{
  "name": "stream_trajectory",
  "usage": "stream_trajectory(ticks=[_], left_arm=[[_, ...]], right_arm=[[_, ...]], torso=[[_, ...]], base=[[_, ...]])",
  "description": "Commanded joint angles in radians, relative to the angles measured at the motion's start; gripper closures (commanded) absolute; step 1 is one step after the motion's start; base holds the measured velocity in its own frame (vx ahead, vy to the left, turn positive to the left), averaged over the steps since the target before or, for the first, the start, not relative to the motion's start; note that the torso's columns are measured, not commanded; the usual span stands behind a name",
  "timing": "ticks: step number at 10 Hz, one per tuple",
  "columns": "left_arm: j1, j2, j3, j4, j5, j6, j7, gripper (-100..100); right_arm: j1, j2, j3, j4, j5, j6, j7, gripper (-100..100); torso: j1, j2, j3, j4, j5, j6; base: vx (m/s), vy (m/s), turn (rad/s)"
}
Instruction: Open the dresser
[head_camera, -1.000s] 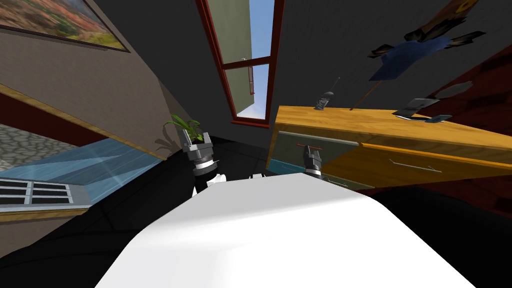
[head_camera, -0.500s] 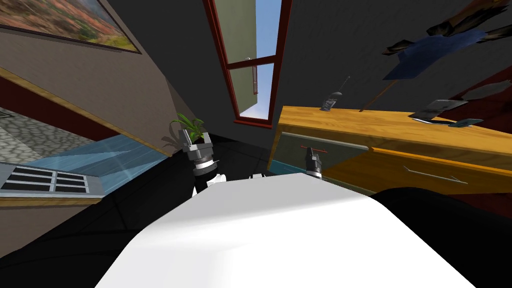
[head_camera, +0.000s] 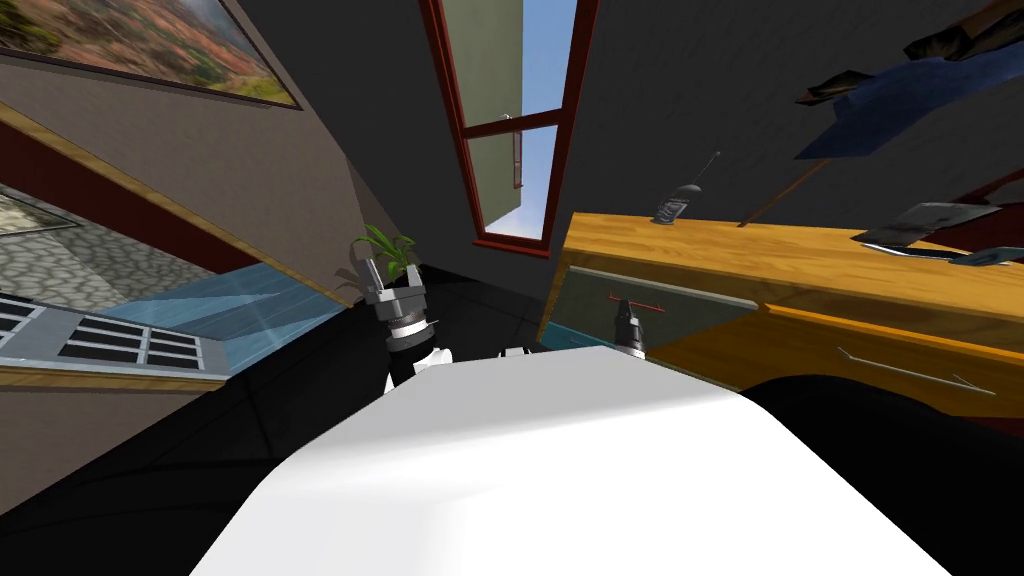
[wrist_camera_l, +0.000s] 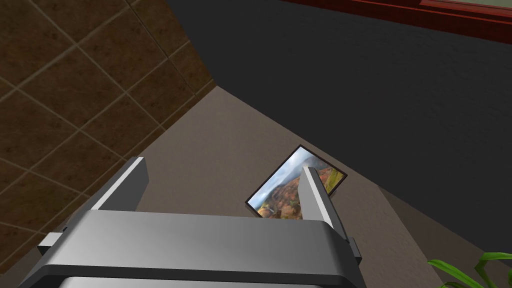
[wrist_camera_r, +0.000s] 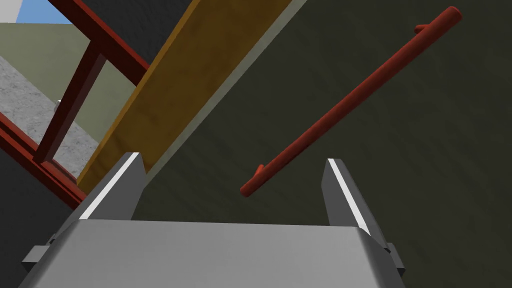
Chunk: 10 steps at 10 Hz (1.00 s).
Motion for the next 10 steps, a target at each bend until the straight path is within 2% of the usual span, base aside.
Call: stream_trajectory(ticks=[1, 10], left_arm=[[0.0, 0.0, 0.0, 0.0, 0.0, 0.0, 0.0, 0], [0.0, 0.0, 0.0, 0.0, 0.0, 0.0, 0.0, 0]], right_arm=[[0.008, 0.004, -0.002, 0.013, -0.019, -0.007, -0.071, -100], [0.042, 0.007, -0.009, 0.061, -0.092, -0.035, -0.313, -100]], torso=[[0.0, 0.0, 0.0, 0.0, 0.0, -0.001], [0.0, 0.0, 0.0, 0.0, 0.0, 0.0]], base=[[0.014, -0.004, 0.08], [0.014, -0.003, 0.083]])
